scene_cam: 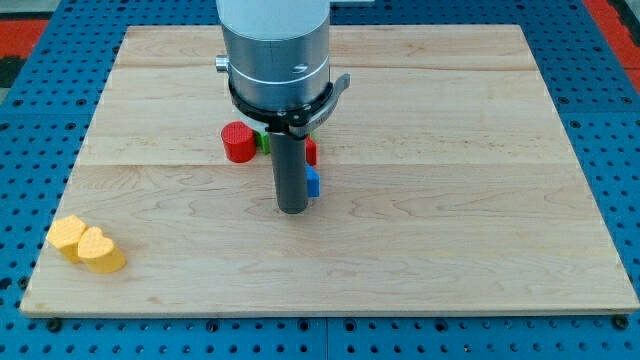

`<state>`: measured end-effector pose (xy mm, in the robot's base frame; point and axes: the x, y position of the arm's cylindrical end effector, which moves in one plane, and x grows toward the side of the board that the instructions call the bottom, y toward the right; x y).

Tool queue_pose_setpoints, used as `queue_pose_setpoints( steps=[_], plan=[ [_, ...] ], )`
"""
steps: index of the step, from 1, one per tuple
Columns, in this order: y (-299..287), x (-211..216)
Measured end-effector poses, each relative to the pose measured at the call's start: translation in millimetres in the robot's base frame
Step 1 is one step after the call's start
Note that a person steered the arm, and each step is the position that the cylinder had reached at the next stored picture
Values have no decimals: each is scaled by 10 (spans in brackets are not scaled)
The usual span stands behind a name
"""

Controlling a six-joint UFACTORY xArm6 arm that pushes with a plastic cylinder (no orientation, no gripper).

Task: Slide the blue triangle towards group of blocks

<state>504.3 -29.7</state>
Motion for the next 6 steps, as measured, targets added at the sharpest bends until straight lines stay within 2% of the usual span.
queue_pose_setpoints(
  steps=[1, 3, 5, 6],
  plan=[
    [452, 65],
    [633, -196],
    [-29, -289],
    [-122, -289]
  ],
)
